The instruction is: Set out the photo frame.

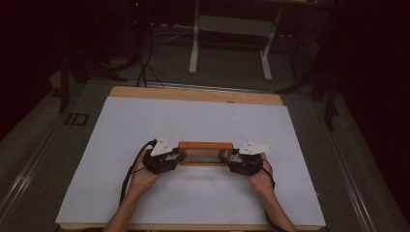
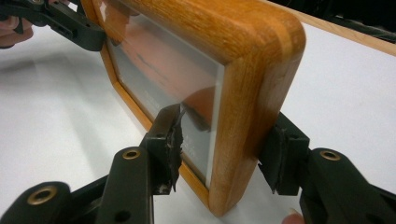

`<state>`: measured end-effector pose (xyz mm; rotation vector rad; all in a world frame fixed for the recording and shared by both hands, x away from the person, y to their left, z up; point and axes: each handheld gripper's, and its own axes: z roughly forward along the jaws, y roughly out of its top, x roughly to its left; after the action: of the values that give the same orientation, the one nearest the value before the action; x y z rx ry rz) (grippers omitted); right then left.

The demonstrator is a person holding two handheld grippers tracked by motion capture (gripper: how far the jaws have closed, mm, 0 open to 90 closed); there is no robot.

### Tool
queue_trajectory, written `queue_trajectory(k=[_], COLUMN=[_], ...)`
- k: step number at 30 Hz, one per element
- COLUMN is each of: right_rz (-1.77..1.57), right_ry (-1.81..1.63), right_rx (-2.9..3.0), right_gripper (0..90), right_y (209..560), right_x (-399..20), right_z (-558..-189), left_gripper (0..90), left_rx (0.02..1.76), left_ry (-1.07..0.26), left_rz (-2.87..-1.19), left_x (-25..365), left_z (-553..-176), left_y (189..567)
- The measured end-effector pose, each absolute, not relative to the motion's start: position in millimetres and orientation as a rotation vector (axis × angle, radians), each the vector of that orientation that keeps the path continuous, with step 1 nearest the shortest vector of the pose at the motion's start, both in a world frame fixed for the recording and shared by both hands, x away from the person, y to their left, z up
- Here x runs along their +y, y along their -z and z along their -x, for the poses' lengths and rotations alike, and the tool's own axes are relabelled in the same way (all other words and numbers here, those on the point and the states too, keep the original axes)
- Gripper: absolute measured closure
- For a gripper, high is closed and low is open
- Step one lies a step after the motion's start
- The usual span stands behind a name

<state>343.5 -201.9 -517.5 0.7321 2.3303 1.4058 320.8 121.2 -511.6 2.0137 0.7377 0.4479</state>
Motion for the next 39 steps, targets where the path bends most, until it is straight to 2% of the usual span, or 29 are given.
queue_trajectory(k=[39], right_rz=[-0.799], right_ry=[-1.442], right_rx=[2.398], right_gripper=[55.0], right_y=[506.2], right_x=[-195.2], right_z=[-342.0], left_gripper=[64.0], left_rx=[0.795], left_ry=[-0.362], left_rz=[-2.019], left_x=[133.3], left_z=[-320.3], left_y=[500.7])
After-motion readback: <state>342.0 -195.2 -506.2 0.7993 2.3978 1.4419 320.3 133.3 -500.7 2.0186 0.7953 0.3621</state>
